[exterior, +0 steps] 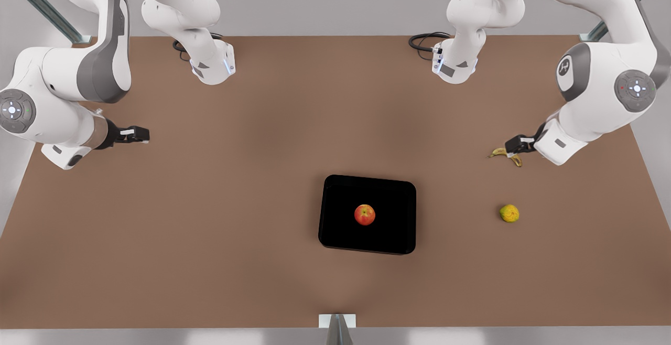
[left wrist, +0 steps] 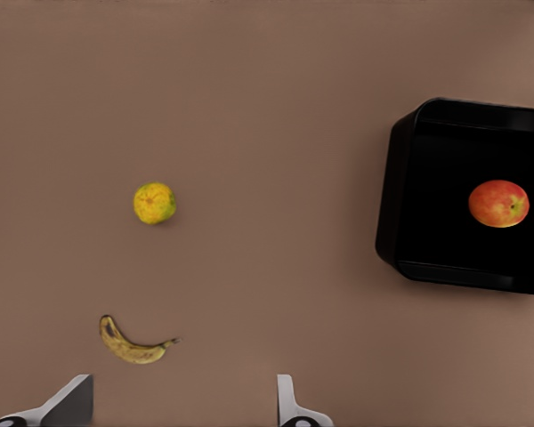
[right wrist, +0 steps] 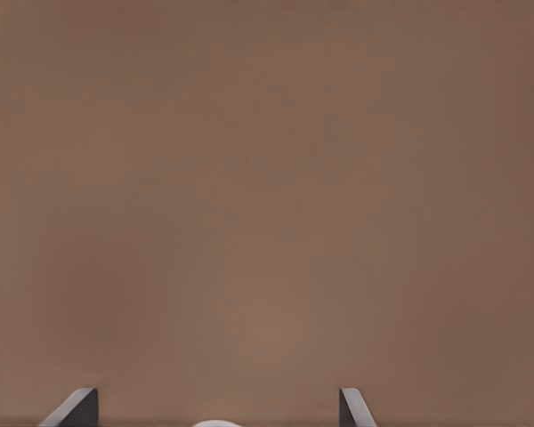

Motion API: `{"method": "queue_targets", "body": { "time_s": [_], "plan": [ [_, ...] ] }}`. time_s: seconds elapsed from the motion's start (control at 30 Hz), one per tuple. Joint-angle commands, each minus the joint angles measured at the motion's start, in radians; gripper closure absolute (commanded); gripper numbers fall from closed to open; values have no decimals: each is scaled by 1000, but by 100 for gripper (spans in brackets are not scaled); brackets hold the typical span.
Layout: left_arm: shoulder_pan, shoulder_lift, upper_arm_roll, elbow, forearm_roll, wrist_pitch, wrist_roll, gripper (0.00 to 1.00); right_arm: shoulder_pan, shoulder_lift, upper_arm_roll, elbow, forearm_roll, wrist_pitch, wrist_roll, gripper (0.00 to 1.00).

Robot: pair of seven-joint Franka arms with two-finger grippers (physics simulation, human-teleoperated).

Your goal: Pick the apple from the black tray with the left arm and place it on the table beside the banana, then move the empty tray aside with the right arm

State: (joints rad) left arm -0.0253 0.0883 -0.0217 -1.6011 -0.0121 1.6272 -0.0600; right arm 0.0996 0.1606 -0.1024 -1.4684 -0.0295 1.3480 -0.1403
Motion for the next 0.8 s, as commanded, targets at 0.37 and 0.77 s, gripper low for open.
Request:
{"method": "queue_targets", "body": {
  "time_s": [0.37,0.77],
  "plan": [
    [-611,387,-52,262,34,127,-721,0,51,27,-3,17,-4,2,-27,0],
    [-588,625,-44,240,146,444,-790,0,49,33,-8,25,-4,5,-27,0]
  ]
}}
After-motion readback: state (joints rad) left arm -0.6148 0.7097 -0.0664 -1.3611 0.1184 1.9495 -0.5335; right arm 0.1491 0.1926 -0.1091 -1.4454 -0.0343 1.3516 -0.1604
